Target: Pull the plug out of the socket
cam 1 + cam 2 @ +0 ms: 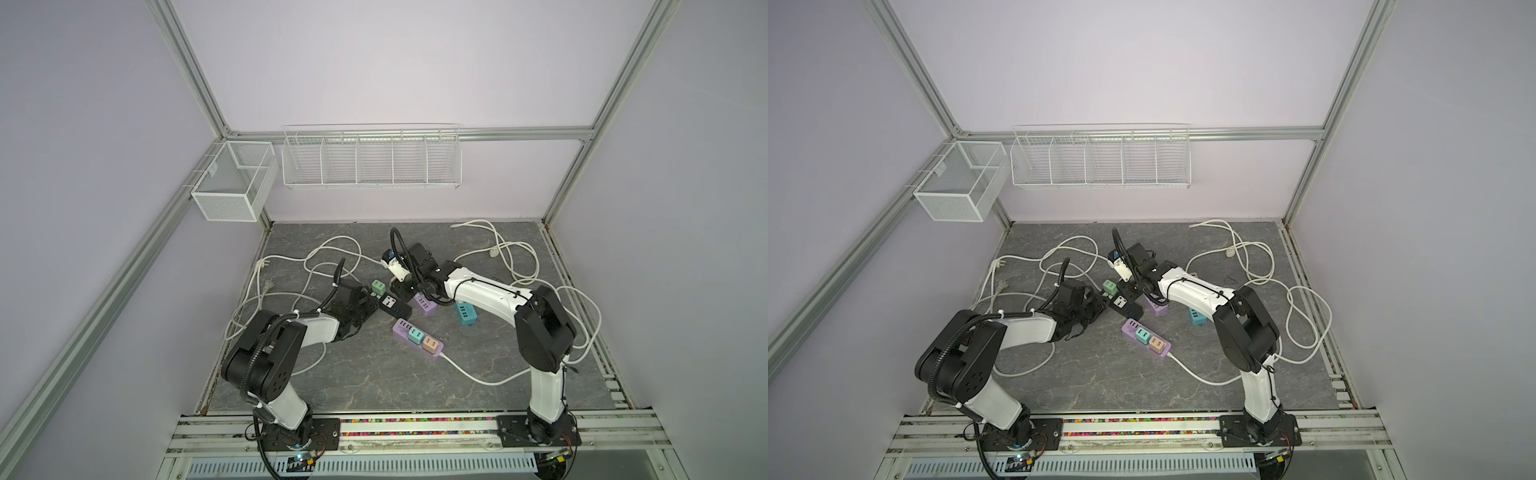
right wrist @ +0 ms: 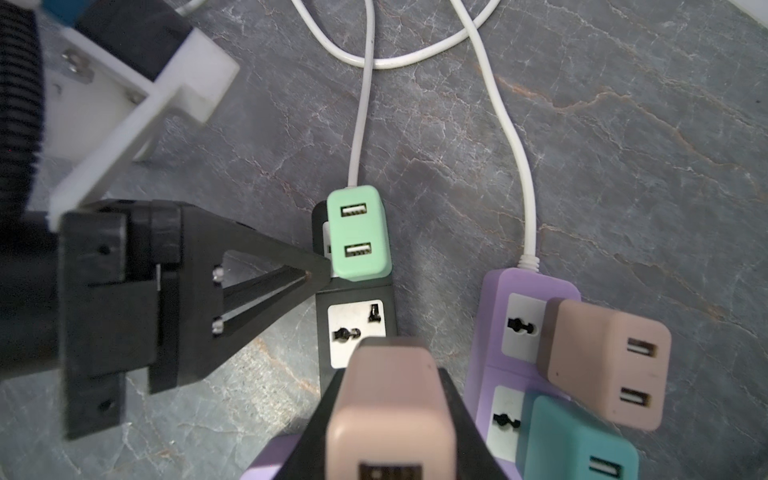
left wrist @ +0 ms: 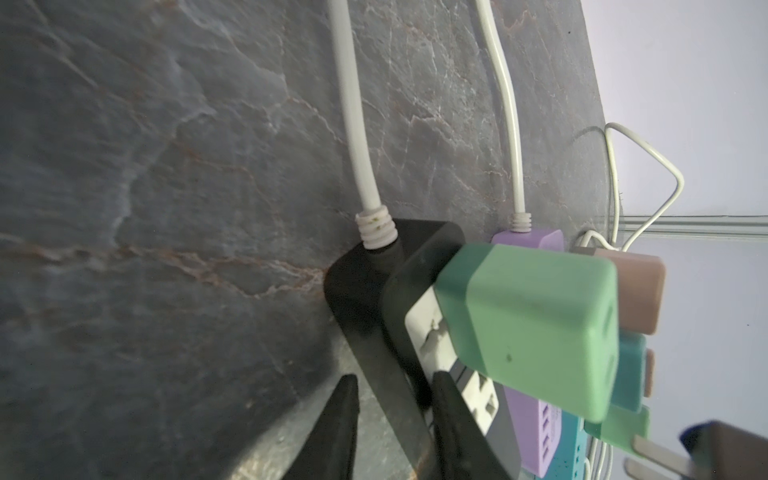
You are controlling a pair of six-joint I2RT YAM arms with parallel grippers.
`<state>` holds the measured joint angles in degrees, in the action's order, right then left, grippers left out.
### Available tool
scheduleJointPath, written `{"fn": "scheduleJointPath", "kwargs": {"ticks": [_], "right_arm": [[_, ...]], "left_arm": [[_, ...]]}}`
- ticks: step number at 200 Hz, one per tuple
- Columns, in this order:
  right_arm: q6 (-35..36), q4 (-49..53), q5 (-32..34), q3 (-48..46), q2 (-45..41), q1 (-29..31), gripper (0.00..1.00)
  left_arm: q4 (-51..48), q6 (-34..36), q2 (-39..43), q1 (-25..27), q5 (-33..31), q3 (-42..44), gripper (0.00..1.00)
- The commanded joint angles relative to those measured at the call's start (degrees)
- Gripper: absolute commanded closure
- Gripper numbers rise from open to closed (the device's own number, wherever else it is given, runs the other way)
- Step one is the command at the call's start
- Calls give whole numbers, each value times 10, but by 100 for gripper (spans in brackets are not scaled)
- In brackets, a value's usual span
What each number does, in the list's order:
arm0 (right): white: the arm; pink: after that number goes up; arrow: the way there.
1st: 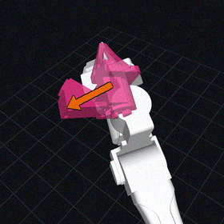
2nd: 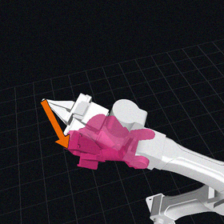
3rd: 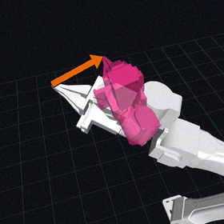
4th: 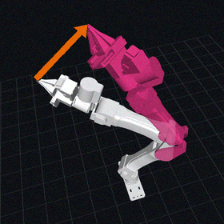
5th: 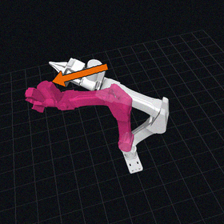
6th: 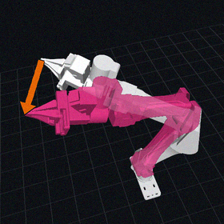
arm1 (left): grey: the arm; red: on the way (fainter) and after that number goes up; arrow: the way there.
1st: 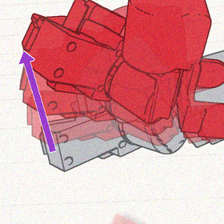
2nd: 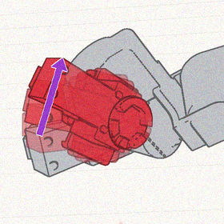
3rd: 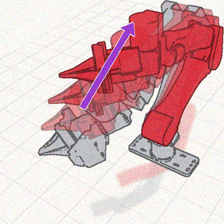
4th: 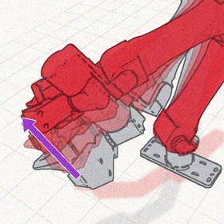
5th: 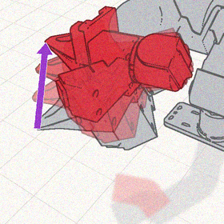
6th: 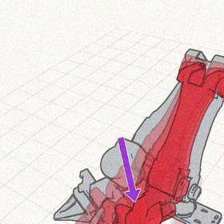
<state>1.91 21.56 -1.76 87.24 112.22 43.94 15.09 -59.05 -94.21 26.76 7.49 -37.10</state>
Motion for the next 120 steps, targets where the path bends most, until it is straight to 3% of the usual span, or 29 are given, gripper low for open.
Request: {"fn": "scheduleJointPath", "kwargs": {"ticks": [1, 67, 120], "right_arm": [[-37, 0, -17, -18, -38, -4, 76], [-89, 38, -35, -18, -66, -4, 75], [-139, 34, -45, -23, -69, 14, 75]], "left_arm": [[-105, 24, -2, 4, -4, -14, 69], [-184, 57, 95, 4, -46, -47, 63], [-259, 100, 227, 3, -104, -34, 56]]}}
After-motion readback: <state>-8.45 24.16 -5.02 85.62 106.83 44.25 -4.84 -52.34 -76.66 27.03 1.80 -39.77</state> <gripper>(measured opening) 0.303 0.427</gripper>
